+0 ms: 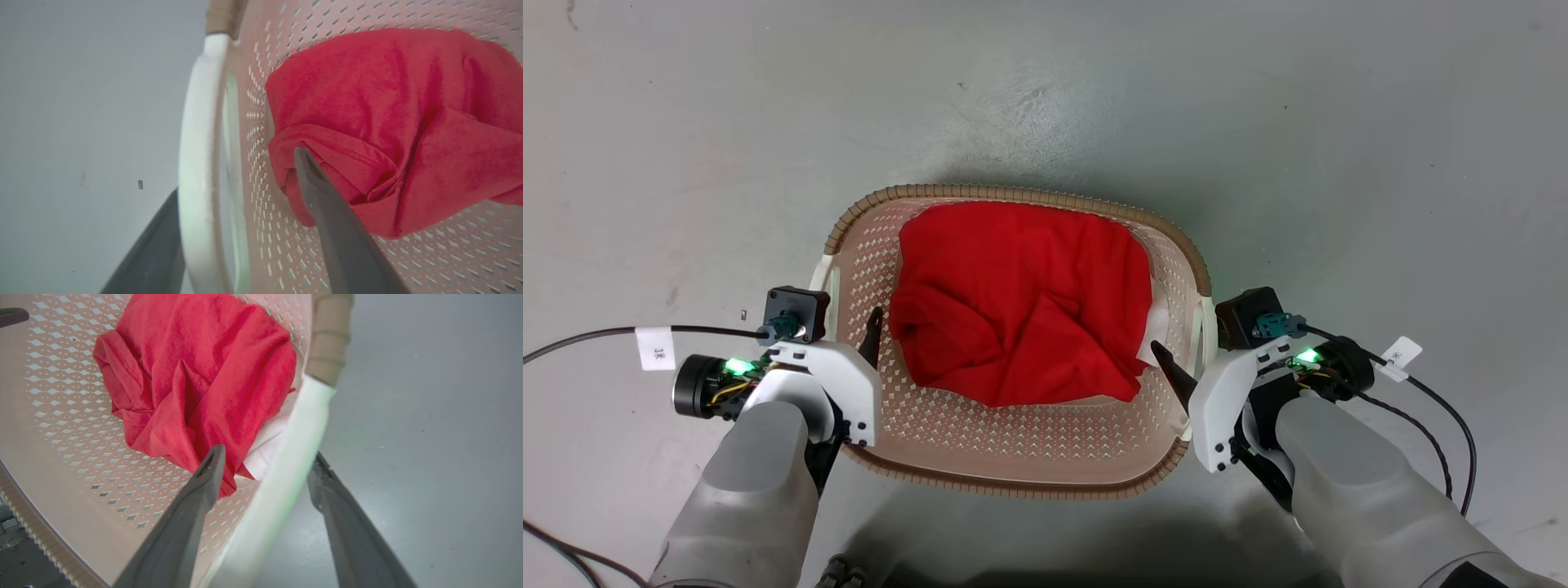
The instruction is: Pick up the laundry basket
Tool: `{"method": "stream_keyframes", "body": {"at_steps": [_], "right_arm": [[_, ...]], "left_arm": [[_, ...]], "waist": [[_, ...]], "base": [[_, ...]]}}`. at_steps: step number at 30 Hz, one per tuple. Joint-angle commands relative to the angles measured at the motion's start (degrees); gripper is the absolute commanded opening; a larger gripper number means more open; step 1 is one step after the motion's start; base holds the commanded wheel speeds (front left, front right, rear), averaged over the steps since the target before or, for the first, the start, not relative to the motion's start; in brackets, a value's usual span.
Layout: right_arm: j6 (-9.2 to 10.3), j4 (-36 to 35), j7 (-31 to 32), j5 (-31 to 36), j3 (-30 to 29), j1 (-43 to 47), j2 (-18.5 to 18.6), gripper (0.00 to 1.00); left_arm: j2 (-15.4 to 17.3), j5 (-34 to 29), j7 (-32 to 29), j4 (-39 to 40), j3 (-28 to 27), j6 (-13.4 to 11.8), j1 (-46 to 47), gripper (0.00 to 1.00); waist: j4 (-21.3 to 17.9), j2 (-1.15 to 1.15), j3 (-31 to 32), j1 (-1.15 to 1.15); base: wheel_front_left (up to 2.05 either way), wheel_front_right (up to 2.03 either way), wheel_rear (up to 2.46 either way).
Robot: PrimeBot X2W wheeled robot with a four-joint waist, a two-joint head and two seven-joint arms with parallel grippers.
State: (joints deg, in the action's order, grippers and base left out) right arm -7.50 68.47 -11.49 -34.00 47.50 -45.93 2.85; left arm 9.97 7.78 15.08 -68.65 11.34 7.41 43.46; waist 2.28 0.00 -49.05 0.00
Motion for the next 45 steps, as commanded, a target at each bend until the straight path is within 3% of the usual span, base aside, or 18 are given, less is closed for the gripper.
{"method": "stream_keyframes", "body": {"at_steps": [1,2,16,32,45], "right_arm": [[0.02,0.5,0.1,-0.4,0.4,-1.3,0.1,0.0],[0.02,0.7,0.0,-0.5,0.5,-1.5,0.1,0.0],[-0.29,1.3,1.4,-2.3,3.1,0.4,-0.2,0.0],[-0.33,1.6,2.8,-6.3,5.7,5.5,-0.6,0.0],[-0.33,2.6,9.0,-8.8,9.1,9.1,-0.6,0.0]], "left_arm": [[-0.2,-0.3,0.1,-0.7,0.5,0.0,1.2,0.05],[-0.2,-0.4,0.1,-0.8,0.6,-0.1,1.4,0.0],[-2.4,0.6,0.0,-3.2,3.0,0.1,-0.3,0.0],[-4.8,9.7,-2.6,-4.6,9.7,0.2,-7.4,0.0],[-4.3,19.1,-11.2,-2.8,16.5,0.2,-12.3,0.0]], "waist": [[0.1,0.0,-0.3,0.0],[0.1,0.0,-0.3,0.0],[0.3,0.0,3.8,0.0],[-1.4,0.0,21.2,0.0],[-2.3,0.0,34.3,0.0]], "base": [[0.0,0.0,0.0],[0.0,0.0,0.0],[0.0,0.0,0.0],[0.0,0.0,0.0],[0.0,0.0,0.0]]}}
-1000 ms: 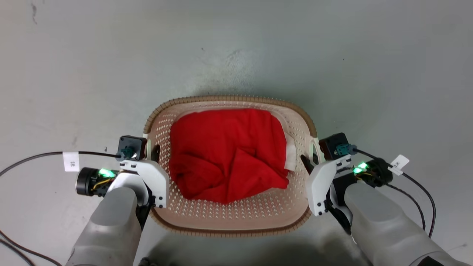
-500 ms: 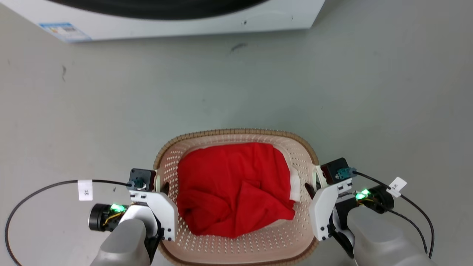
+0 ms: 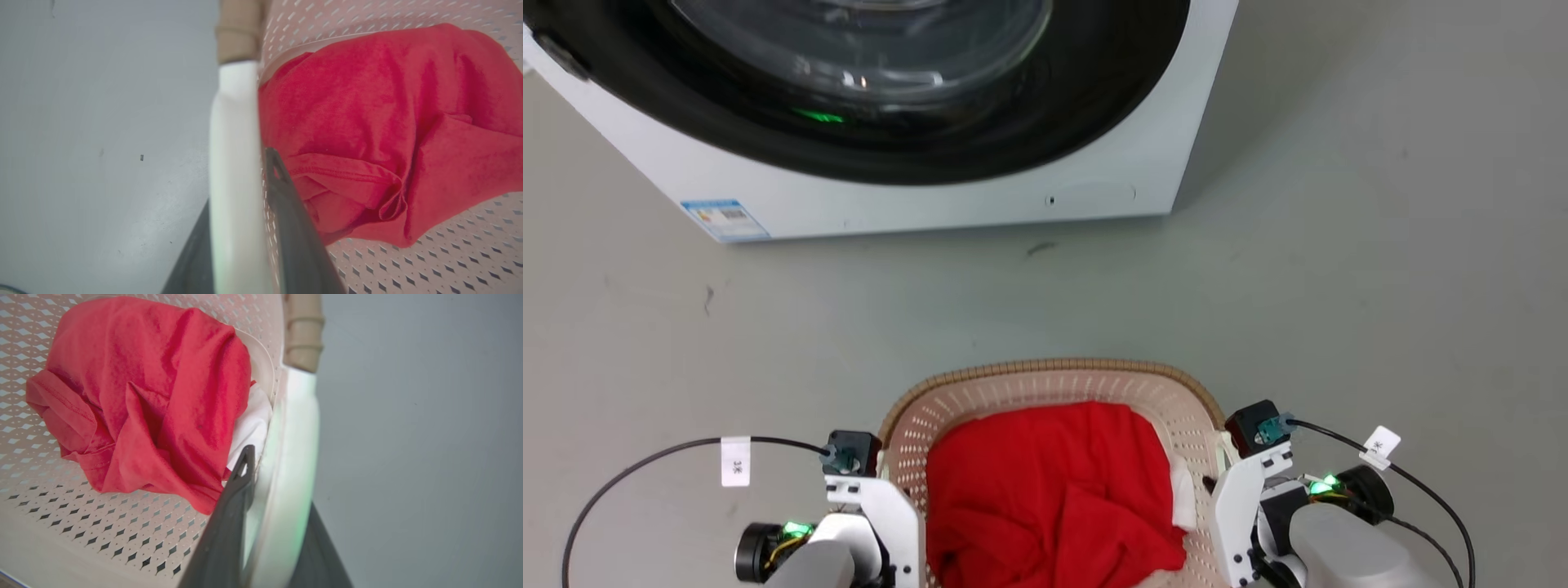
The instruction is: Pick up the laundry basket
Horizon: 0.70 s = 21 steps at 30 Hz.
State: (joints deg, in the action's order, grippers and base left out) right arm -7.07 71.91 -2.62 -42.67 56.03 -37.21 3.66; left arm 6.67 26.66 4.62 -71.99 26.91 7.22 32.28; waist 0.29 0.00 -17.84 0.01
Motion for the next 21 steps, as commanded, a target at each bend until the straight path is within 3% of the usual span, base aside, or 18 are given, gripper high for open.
{"method": "stream_keyframes", "body": {"at_steps": [1,14,21], "right_arm": [[-0.76,-1.0,0.8,-0.5,0.8,0.6,-1.4,0.0],[-0.76,-1.3,7.9,-4.0,4.4,3.2,-1.4,0.0],[-0.76,-1.6,11.0,-6.0,6.4,3.4,-1.4,0.0]], "left_arm": [[-0.9,1.0,-1.7,0.8,1.5,0.4,-1.4,0.0],[1.4,11.2,-13.2,4.9,9.1,0.5,-5.1,0.0],[2.4,15.7,-17.7,6.5,12.8,0.5,-5.5,0.0]], "waist": [[-0.4,0.0,4.1,-0.01],[-0.8,0.0,15.0,-0.01],[-1.2,0.0,17.6,-0.01]], "base": [[0.0,0.0,0.0],[0.0,0.0,0.0],[0.0,0.0,0.0]]}}
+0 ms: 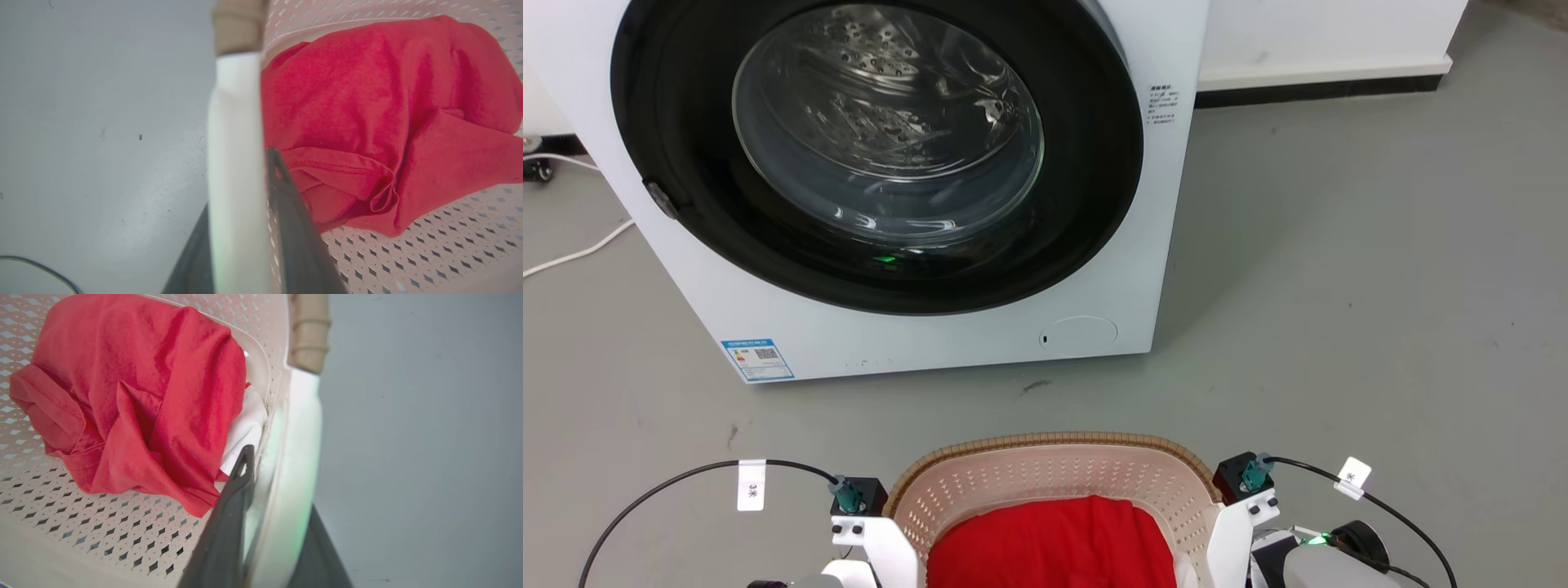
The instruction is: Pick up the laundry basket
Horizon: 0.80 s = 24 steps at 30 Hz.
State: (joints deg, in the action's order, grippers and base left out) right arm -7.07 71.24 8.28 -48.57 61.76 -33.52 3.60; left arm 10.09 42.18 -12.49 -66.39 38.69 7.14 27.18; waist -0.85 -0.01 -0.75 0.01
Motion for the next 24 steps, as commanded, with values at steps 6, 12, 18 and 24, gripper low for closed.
{"method": "stream_keyframes", "body": {"at_steps": [6,12,18,24], "right_arm": [[-0.76,-0.9,2.7,-1.8,2.0,-0.9,-1.3,0.0],[-0.76,-1.1,4.4,-3.6,3.2,-0.9,-1.1,0.0],[-0.76,-1.2,4.7,-4.7,4.1,-1.1,-1.1,0.0],[-0.76,-1.1,4.9,-5.8,5.2,-1.2,-0.9,0.0]], "left_arm": [[-0.9,3.2,-3.2,1.5,3.9,0.6,-0.3,0.0],[-0.7,5.6,-4.5,1.6,6.5,0.6,-0.1,0.0],[-0.5,7.4,-4.5,1.4,8.1,0.6,0.0,0.0],[-0.2,9.2,-4.5,1.1,10.0,0.6,0.4,0.0]], "waist": [[0.1,0.01,2.0,-0.01],[0.5,0.01,2.8,-0.01],[0.4,0.01,3.1,-0.01],[0.4,0.01,3.2,-0.01]], "base": [[0.0,0.0,0.0],[0.0,0.0,0.0],[0.0,0.0,0.0],[0.0,0.0,0.0]]}}
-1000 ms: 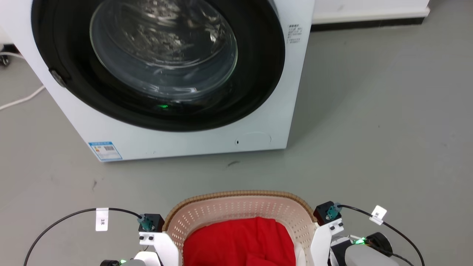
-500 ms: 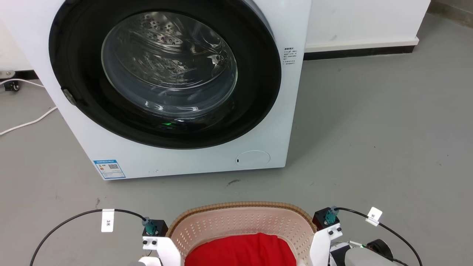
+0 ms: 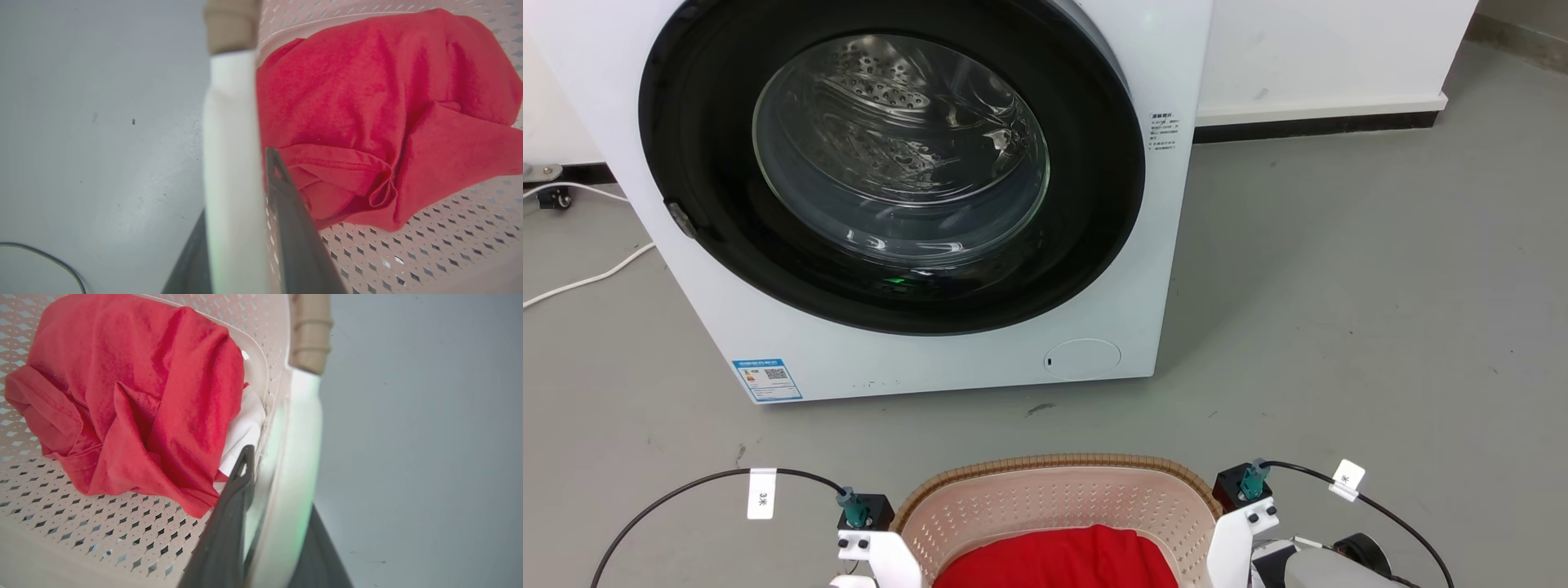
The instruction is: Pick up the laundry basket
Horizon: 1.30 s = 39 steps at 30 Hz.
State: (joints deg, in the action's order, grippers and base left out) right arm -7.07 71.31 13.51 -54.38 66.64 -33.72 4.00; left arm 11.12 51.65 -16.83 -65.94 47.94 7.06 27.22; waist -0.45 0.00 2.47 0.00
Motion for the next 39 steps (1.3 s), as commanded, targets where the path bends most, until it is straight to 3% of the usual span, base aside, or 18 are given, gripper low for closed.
{"method": "stream_keyframes", "body": {"at_steps": [1,39], "right_arm": [[-0.76,-1.2,-0.3,-0.1,0.6,-1.0,-1.4,0.0],[-0.77,-0.8,-1.1,-4.4,5.2,-1.8,-1.1,0.0]], "left_arm": [[-1.2,0.1,-0.1,0.6,1.0,0.7,0.4,0.0],[-0.6,8.4,1.5,-0.7,9.0,0.7,2.2,0.0]], "waist": [[0.0,0.0,0.0,0.0],[-0.4,0.0,0.1,0.0]], "base": [[0.0,0.0,0.0],[0.0,0.0,0.0]]}}
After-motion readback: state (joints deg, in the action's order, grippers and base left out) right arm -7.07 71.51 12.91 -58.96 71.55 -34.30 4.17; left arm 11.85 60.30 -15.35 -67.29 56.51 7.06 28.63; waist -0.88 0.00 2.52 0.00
